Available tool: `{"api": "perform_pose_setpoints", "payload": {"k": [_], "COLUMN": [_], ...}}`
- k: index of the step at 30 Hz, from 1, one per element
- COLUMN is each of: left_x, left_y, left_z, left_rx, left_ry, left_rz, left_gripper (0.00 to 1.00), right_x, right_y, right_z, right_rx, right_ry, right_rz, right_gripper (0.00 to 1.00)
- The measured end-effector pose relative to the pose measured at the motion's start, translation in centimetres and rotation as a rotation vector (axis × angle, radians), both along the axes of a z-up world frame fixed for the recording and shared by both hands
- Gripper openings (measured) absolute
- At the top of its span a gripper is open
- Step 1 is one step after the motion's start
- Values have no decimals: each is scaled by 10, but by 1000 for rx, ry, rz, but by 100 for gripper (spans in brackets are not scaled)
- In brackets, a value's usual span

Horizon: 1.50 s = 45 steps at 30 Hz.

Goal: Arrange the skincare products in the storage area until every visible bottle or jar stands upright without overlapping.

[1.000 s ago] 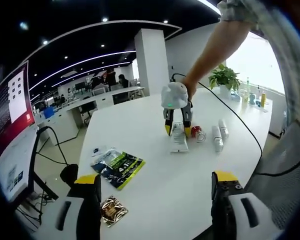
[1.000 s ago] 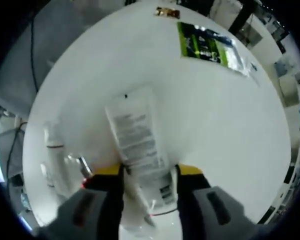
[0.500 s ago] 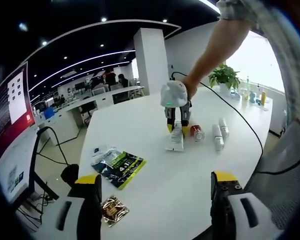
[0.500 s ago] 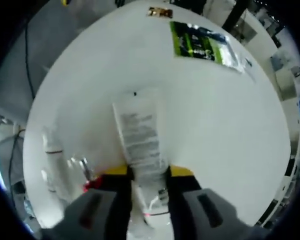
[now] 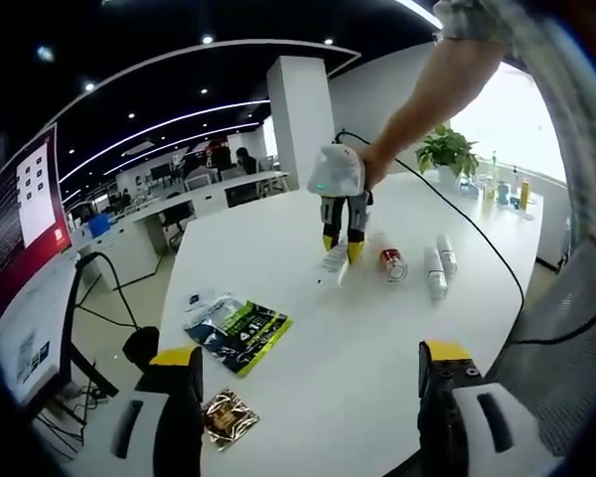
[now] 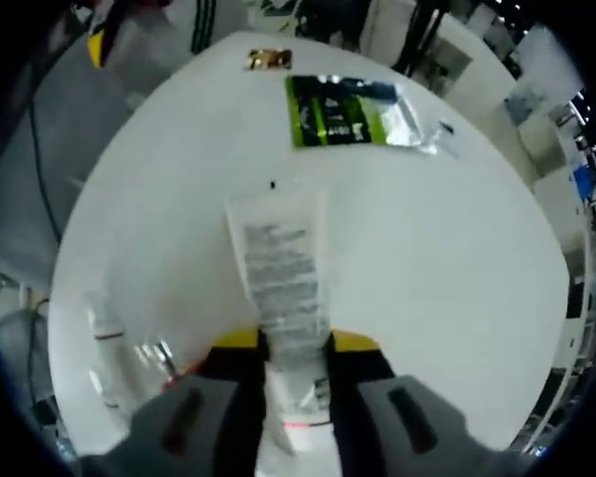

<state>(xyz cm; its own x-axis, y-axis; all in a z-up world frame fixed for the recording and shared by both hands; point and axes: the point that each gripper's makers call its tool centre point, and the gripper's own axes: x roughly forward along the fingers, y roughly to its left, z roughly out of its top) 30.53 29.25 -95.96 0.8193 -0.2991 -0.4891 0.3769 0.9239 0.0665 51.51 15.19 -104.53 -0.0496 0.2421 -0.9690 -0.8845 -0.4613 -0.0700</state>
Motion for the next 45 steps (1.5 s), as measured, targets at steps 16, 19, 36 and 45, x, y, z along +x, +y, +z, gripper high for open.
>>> {"api": "perform_pose_setpoints", "payload": {"k": [16, 19, 36, 45], "left_x": [0, 0, -3, -7], "left_y": [-3, -4, -13, -18], "left_z": [3, 3, 7, 9], "left_rx": [-7, -3, -34, -38], "left_ry": [-14, -15, -20, -22], "left_rz": [-14, -19, -62, -88], "left_gripper": [92, 92, 92, 91], "right_x": [-7, -13, -107, -170], "right_y": [10, 13, 50, 43], "right_z": [63, 79, 174, 167], "right_rx": [176, 235, 815, 864], "right_ry": [-55, -63, 204, 264], "right_rz": [-112, -158, -570, -660], "right_gripper": [21, 21, 22, 23]}}
